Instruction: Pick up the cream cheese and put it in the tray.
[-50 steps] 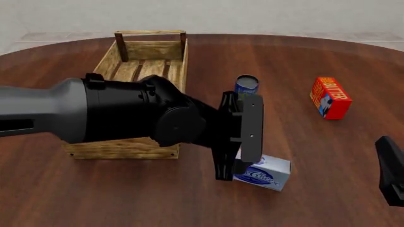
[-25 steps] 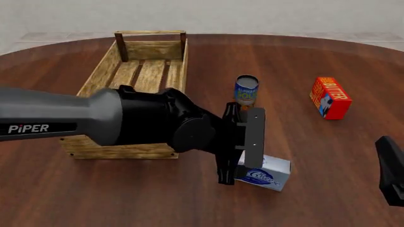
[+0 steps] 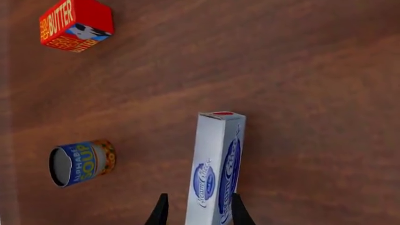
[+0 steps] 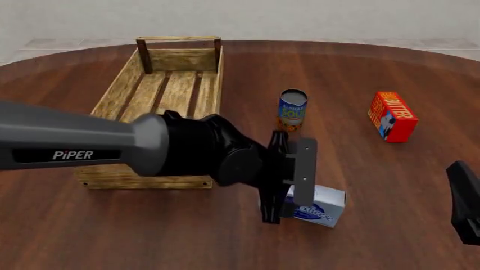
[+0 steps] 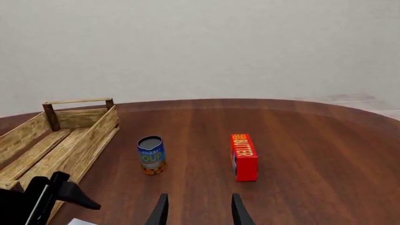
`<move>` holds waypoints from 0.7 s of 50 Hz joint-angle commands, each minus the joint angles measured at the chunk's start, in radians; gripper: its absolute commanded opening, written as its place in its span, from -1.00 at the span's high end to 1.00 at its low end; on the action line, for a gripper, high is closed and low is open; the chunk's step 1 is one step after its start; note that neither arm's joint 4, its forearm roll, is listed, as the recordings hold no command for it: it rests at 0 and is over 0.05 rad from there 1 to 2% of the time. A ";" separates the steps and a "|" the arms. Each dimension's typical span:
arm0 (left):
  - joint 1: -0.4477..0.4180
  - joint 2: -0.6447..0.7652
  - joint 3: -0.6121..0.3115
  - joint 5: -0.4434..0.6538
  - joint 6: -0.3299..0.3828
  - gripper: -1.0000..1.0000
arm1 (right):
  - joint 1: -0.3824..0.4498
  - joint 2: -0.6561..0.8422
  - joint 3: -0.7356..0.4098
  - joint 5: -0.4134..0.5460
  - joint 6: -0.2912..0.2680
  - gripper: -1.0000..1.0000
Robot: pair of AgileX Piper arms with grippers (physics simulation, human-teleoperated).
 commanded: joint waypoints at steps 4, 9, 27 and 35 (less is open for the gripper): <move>-0.007 0.023 0.006 0.003 -0.014 -1.00 | 0.001 0.000 0.003 -0.002 0.005 -1.00; -0.002 0.028 0.002 0.009 -0.021 -1.00 | 0.002 0.000 -0.001 0.002 0.004 -1.00; 0.007 0.065 -0.029 0.031 -0.072 -1.00 | 0.004 0.000 0.003 -0.001 0.005 -1.00; 0.005 0.084 -0.028 0.028 -0.072 -1.00 | 0.004 0.000 0.003 -0.001 0.008 -1.00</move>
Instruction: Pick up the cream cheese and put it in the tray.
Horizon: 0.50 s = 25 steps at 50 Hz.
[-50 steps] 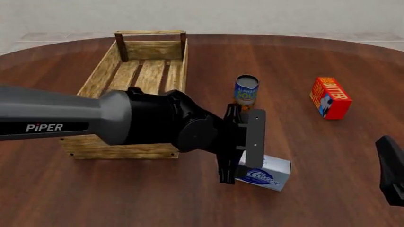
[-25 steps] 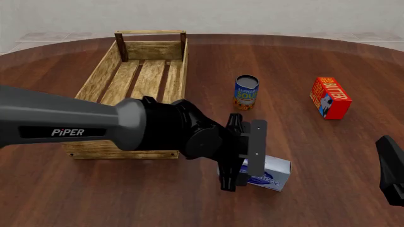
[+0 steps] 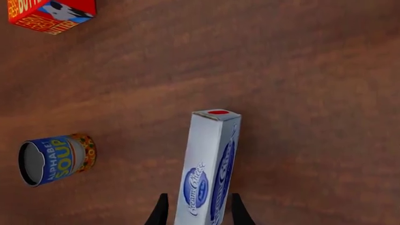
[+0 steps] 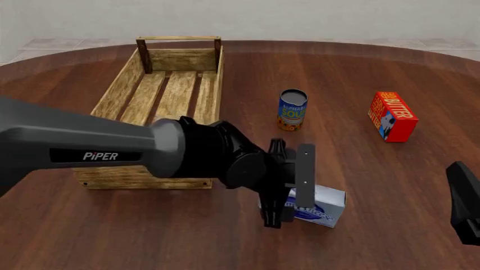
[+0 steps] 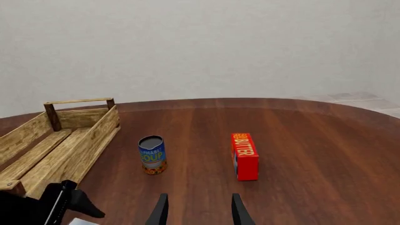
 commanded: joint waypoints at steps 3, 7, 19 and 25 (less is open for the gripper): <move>-0.003 0.028 -0.005 0.004 -0.018 -1.00 | 0.001 0.000 0.000 -0.001 0.003 -1.00; 0.002 0.040 -0.002 -0.008 -0.015 -1.00 | 0.000 0.000 0.000 -0.001 0.003 -1.00; 0.022 0.071 0.002 -0.027 -0.034 -1.00 | 0.000 0.000 0.001 -0.001 0.003 -1.00; 0.028 0.071 0.012 -0.032 -0.033 -1.00 | 0.000 0.000 0.002 0.000 0.004 -1.00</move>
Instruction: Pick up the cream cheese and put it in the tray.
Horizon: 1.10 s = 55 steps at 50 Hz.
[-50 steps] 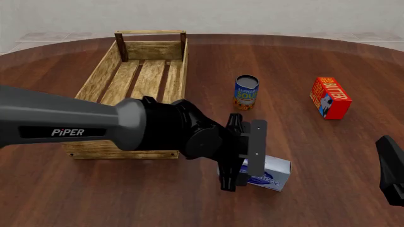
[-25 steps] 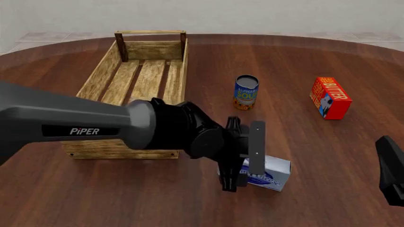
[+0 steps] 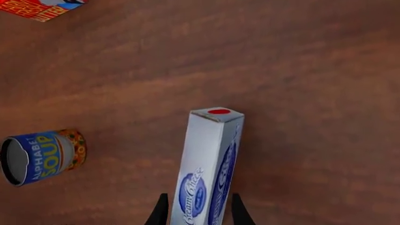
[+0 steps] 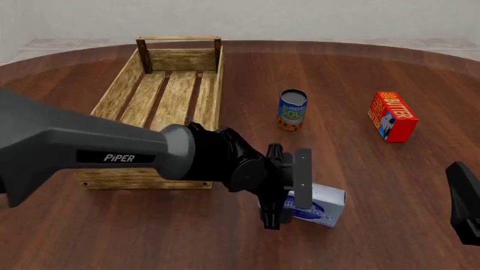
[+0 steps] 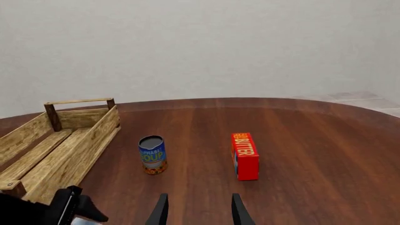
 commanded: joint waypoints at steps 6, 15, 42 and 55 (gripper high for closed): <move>0.019 0.013 0.018 -0.004 0.002 -1.00 | 0.002 0.000 0.000 0.001 0.000 -1.00; 0.016 0.006 0.027 -0.018 0.009 -1.00 | 0.001 0.000 0.001 0.001 0.000 -1.00; 0.022 -0.116 0.071 -0.079 0.076 1.00 | 0.004 0.000 0.002 0.001 -0.006 -1.00; 0.012 -0.171 0.065 -0.105 -0.048 1.00 | 0.012 0.000 0.001 0.001 -0.012 -1.00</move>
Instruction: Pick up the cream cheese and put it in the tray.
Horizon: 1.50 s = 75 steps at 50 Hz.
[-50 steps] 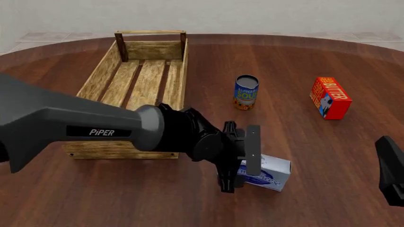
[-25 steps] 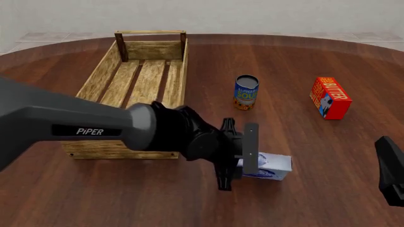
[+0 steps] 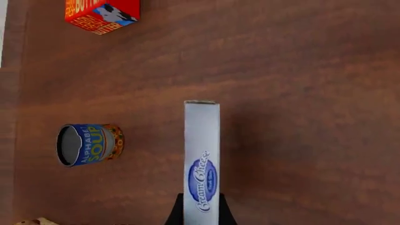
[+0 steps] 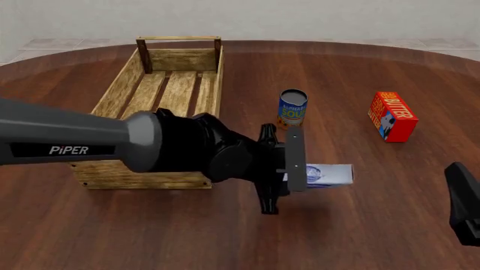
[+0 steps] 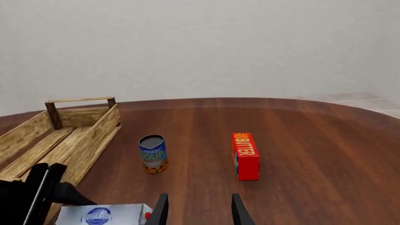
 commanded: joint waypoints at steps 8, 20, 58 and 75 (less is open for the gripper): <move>0.067 -0.046 -0.117 0.063 -0.164 1.00 | 0.009 0.000 0.000 0.000 -0.008 -1.00; 0.077 -0.125 -0.191 0.110 -0.302 1.00 | 0.011 0.000 -0.002 -0.003 -0.010 -1.00; 0.352 -0.232 -0.218 0.121 -0.569 1.00 | 0.014 0.000 -0.002 0.003 -0.026 -1.00; 0.490 -0.192 -0.287 0.160 -0.580 1.00 | 0.017 0.000 -0.014 0.014 -0.026 -1.00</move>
